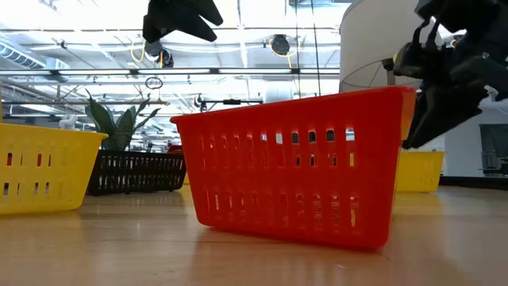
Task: Stack baskets by color
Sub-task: Stack the right yellow basket on the top yellow basket
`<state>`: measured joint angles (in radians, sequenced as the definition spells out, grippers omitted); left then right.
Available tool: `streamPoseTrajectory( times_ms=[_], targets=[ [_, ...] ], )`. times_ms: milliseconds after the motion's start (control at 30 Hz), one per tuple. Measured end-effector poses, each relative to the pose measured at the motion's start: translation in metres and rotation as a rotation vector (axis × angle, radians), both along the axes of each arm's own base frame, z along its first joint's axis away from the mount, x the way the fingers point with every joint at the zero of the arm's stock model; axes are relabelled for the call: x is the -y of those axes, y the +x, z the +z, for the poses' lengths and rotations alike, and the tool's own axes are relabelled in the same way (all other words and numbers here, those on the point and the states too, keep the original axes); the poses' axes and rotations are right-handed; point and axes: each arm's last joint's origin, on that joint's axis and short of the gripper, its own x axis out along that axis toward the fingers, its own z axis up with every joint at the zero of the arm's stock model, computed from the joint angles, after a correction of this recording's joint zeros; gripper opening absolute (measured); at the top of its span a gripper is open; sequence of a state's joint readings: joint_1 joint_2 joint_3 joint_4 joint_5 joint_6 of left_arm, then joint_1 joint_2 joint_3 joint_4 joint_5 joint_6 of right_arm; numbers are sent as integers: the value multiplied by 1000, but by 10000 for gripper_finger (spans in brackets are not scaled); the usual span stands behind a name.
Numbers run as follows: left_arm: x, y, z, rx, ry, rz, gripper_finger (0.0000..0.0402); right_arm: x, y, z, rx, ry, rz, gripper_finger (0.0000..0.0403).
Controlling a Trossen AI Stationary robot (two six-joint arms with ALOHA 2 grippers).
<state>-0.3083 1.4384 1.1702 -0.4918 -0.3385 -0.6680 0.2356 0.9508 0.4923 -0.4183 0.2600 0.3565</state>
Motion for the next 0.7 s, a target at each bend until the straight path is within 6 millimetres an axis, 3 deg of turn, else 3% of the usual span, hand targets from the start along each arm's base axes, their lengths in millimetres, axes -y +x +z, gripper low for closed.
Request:
streamPoseTrajectory(
  times_ms=[467, 700],
  targets=[
    [6, -2, 0, 3, -3, -20, 127, 3, -6, -7, -87, -57, 5, 164],
    [2, 0, 0, 0, 30, -25, 127, 4, -11, -25, -163, -51, 13, 97]
  ],
)
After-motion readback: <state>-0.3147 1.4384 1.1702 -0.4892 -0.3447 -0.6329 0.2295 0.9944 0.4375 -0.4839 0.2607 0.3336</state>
